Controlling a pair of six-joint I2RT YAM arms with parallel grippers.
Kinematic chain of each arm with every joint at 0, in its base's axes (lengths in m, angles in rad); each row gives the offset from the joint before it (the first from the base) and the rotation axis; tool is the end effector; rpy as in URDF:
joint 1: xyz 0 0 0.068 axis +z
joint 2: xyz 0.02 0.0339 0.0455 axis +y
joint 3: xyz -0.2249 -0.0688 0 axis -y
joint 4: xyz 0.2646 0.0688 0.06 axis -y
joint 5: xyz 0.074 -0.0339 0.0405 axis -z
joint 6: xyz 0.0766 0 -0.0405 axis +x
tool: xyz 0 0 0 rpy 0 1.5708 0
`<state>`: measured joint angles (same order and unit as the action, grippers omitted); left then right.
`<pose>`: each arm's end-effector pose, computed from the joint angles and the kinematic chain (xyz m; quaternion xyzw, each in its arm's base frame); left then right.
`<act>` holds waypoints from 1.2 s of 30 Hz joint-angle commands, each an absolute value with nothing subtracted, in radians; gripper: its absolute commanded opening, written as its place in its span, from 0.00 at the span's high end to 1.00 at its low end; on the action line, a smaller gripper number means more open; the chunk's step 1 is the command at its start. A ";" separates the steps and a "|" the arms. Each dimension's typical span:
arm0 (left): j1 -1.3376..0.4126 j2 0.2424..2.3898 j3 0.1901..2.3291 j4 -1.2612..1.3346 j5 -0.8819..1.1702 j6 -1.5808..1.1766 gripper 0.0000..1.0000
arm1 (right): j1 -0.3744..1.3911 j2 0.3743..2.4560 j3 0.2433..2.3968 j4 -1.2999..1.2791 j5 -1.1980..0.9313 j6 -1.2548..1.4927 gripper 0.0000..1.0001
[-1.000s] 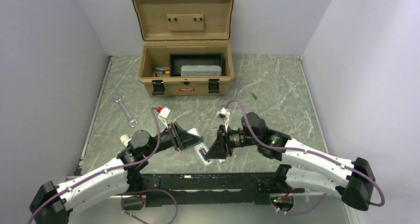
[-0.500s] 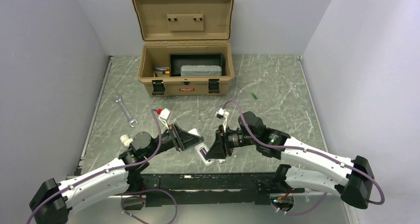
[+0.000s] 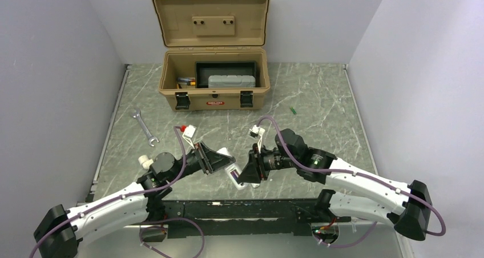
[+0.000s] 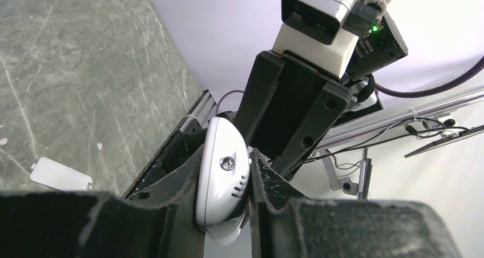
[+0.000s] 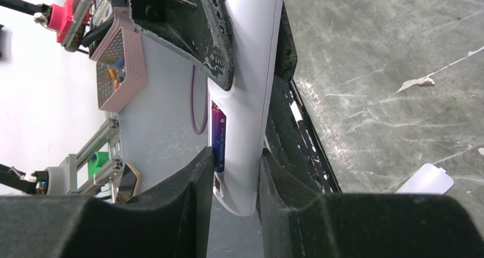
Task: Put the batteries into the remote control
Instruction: Load the battery into the remote control, then pick up the battery from the center of the board.
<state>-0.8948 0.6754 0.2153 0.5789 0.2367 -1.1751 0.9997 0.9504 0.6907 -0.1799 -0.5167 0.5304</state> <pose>0.1459 -0.2106 0.2080 -0.0047 0.6651 -0.6785 0.3118 0.1236 0.2624 0.2267 -0.3229 0.7620 0.5144 0.2244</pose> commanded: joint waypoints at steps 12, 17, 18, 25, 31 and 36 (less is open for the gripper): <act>-0.901 0.563 0.210 0.419 0.153 -1.181 1.00 | 0.995 0.767 0.820 -0.346 0.011 0.433 0.41; -0.902 0.557 0.227 0.380 0.159 -1.168 1.00 | 0.749 0.909 0.892 -0.551 0.184 0.409 0.37; -0.901 0.556 0.232 0.376 0.162 -1.165 1.00 | 0.671 0.939 0.884 -0.551 0.159 0.395 0.37; -0.899 0.529 0.250 0.324 0.187 -1.158 1.00 | 0.336 1.158 0.874 -0.402 0.102 0.250 0.35; -0.898 0.489 0.291 0.225 0.193 -1.131 1.00 | 0.186 1.350 0.930 -0.283 -0.007 0.146 0.35; -0.897 0.457 0.305 0.182 0.164 -1.115 1.00 | 0.085 1.553 1.052 -0.299 -0.090 0.051 0.40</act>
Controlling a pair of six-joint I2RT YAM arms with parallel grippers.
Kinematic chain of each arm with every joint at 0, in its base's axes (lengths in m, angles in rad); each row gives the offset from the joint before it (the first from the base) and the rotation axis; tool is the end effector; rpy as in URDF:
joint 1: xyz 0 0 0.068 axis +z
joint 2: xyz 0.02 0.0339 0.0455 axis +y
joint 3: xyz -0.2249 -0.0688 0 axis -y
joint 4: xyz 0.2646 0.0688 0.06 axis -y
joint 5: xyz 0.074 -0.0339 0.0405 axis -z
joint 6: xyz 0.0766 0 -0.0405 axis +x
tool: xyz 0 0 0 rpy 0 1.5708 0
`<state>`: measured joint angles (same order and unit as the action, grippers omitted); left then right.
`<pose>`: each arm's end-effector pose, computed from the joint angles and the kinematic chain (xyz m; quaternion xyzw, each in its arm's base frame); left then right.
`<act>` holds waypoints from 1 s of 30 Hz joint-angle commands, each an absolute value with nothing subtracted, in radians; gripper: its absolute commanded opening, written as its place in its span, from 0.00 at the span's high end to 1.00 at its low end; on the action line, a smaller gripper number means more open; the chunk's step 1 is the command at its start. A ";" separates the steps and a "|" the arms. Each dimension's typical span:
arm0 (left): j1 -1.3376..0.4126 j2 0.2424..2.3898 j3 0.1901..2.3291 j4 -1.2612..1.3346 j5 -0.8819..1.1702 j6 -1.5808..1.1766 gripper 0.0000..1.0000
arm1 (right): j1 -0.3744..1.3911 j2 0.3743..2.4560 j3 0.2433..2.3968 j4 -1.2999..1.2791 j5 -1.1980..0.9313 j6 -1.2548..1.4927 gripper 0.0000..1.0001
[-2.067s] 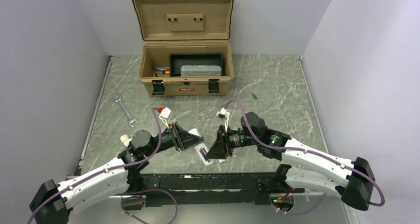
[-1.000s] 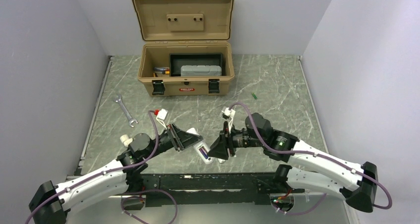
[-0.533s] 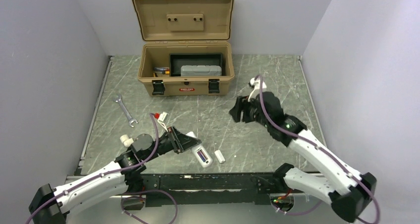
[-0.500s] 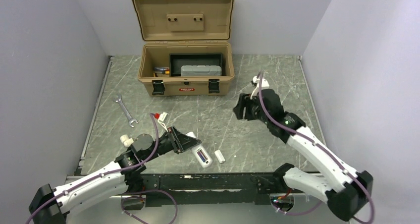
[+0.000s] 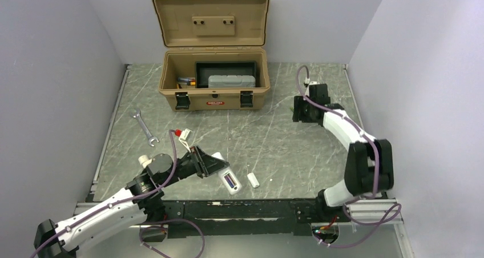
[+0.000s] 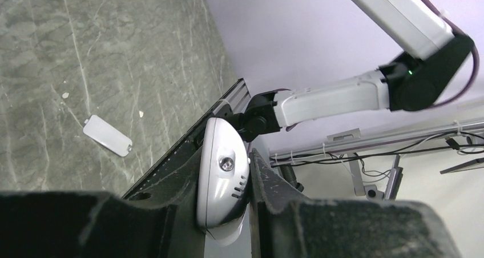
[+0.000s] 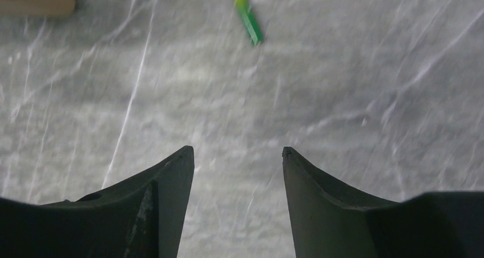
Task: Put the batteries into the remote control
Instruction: Pick up the battery from the center of the board.
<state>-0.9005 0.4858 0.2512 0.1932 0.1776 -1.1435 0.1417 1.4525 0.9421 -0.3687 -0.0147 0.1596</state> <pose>0.1395 -0.1978 0.2092 -0.0262 0.7209 -0.6217 0.3051 0.3460 0.0505 0.1439 0.0059 0.9407 0.0577 0.3341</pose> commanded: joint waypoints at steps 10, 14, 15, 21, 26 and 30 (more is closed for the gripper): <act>-0.897 0.468 0.301 0.196 0.192 -1.136 1.00 | 0.066 1.787 1.165 -0.216 -0.210 -0.035 0.43; -0.897 0.455 0.311 0.175 0.180 -1.128 1.00 | 0.066 1.841 1.183 -0.187 -0.212 -0.029 0.44; -0.896 0.452 0.311 0.172 0.176 -1.129 1.00 | 0.066 1.852 1.189 -0.185 -0.202 -0.029 0.44; -0.897 0.452 0.307 0.179 0.171 -1.137 1.00 | 0.067 1.921 1.241 -0.200 -0.167 -0.040 0.48; -0.896 0.457 0.316 0.170 0.174 -1.135 1.00 | 0.067 1.955 1.262 -0.216 -0.168 -0.047 0.58; -0.896 0.449 0.313 0.174 0.170 -1.146 1.00 | 0.066 1.974 1.277 -0.244 -0.177 -0.049 0.67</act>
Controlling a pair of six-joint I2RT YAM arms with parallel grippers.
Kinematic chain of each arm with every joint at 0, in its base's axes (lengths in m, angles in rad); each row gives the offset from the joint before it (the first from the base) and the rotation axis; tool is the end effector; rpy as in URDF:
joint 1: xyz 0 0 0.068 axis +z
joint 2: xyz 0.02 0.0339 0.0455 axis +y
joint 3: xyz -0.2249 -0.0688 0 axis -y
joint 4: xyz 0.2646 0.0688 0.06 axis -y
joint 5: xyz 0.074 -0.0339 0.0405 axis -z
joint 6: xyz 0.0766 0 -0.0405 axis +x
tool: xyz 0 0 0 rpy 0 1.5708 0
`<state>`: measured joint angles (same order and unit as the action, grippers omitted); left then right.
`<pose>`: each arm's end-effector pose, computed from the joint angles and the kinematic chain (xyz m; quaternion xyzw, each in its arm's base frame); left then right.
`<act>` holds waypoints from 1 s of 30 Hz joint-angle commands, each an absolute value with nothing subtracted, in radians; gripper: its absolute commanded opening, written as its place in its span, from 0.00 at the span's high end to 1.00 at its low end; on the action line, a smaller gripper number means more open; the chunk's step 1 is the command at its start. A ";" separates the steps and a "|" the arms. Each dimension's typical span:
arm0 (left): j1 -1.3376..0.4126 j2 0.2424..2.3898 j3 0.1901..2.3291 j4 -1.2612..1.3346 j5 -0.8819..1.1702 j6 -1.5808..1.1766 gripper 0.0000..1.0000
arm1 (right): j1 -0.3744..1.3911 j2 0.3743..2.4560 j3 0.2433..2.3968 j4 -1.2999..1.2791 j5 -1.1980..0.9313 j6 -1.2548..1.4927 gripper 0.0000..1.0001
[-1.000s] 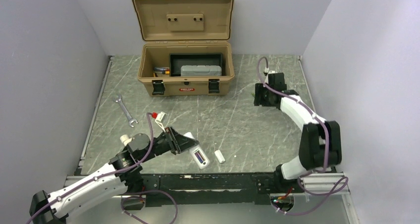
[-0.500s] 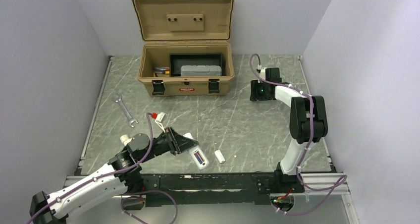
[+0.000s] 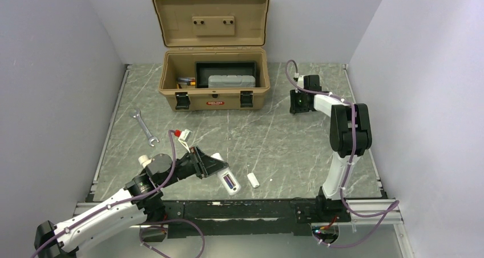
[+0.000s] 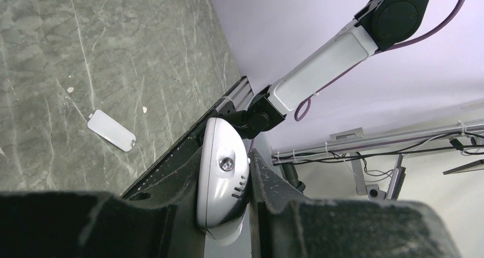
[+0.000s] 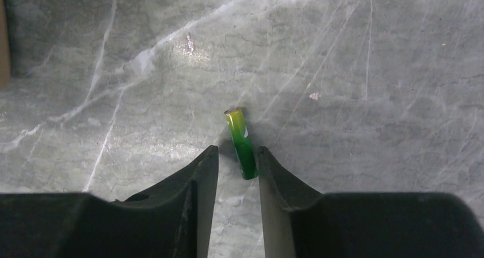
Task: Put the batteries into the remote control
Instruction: Pick up the battery from the center of the board.
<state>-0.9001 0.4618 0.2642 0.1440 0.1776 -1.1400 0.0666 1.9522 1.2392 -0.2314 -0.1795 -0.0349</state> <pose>0.1380 -0.1957 0.2126 -0.0259 0.7250 -0.6176 0.3037 0.4288 0.0423 0.0735 -0.0756 0.9449 0.0901 0.3055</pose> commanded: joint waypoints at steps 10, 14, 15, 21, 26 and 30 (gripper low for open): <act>-0.896 0.440 0.310 0.177 0.173 -1.157 1.00 | 0.075 1.966 1.237 -0.262 -0.138 -0.019 0.81; -0.896 0.437 0.318 0.164 0.173 -1.151 1.00 | 0.098 1.961 1.219 -0.272 -0.089 -0.015 0.82; -0.897 0.435 0.318 0.163 0.173 -1.151 1.00 | 0.101 1.959 1.215 -0.273 -0.079 -0.011 0.83; -0.897 0.436 0.319 0.159 0.176 -1.153 1.00 | 0.105 1.929 1.171 -0.252 -0.091 0.010 1.00; -0.896 0.434 0.322 0.147 0.172 -1.152 1.00 | 0.107 1.843 1.160 -0.264 -0.138 0.043 1.00; -0.897 0.435 0.321 0.140 0.162 -1.153 1.00 | 0.115 1.717 1.128 -0.263 -0.181 0.073 1.00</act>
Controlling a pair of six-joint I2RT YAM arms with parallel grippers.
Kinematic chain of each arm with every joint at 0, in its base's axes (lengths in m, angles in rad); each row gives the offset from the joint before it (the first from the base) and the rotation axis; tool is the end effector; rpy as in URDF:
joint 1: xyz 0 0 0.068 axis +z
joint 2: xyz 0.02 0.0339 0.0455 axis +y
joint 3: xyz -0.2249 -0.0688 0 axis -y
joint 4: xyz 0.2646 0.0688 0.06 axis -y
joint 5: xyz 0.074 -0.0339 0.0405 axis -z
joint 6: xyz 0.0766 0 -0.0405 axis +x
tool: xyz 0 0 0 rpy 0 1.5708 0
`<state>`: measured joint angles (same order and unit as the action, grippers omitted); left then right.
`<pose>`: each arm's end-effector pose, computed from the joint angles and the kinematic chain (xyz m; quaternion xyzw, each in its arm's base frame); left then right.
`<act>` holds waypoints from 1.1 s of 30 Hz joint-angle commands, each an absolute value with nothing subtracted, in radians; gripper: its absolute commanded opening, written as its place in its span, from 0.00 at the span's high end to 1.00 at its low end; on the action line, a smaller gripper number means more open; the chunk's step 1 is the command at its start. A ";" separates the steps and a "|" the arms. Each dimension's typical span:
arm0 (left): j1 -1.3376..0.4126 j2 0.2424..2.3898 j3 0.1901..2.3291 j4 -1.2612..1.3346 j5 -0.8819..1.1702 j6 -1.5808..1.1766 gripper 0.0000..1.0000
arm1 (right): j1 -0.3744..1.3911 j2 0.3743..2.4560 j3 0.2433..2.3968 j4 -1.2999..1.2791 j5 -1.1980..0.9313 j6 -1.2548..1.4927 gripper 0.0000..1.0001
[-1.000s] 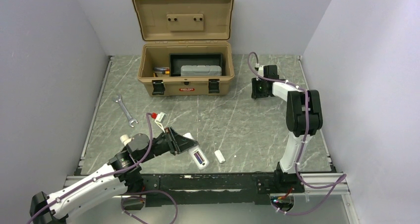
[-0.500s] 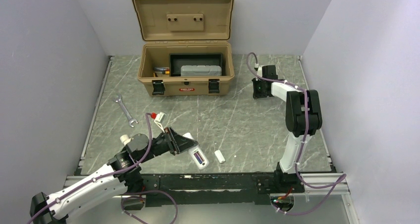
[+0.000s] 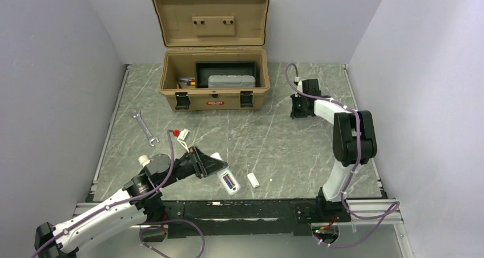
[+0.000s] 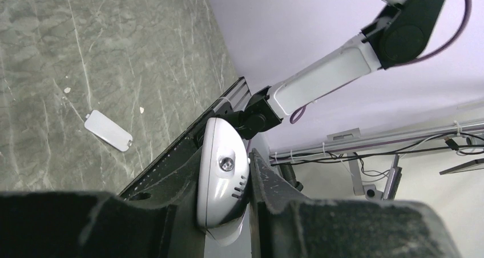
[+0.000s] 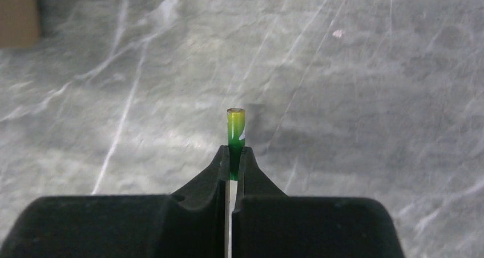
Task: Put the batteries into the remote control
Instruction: Pick up the battery from the center of the board.
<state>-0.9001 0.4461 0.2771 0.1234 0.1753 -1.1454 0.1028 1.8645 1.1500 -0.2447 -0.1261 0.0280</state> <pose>0.1370 -0.1942 0.2184 -0.0281 0.7223 -0.6203 0.3045 0.4073 0.0517 0.0779 -0.0545 0.9503 0.0796 0.2959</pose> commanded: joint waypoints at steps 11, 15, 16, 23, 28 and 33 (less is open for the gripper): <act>-0.896 0.458 0.314 0.156 0.147 -1.163 1.00 | 0.260 1.139 0.759 -0.145 -0.460 0.232 1.00; -0.896 0.476 0.323 0.164 0.152 -1.160 1.00 | 0.375 0.880 0.681 -0.050 -0.638 0.291 1.00; -0.895 0.479 0.326 0.167 0.156 -1.159 1.00 | 0.393 0.813 0.666 -0.018 -0.686 0.319 1.00; -0.896 0.470 0.361 0.169 0.143 -1.149 1.00 | 0.424 0.566 0.544 0.332 -1.008 0.566 1.00; -0.897 0.486 0.404 0.176 0.155 -1.141 1.00 | 0.435 0.507 0.508 0.517 -1.106 0.679 1.00; -0.896 0.518 0.431 0.204 0.173 -1.137 1.00 | 0.444 0.507 0.488 0.750 -1.166 0.812 1.00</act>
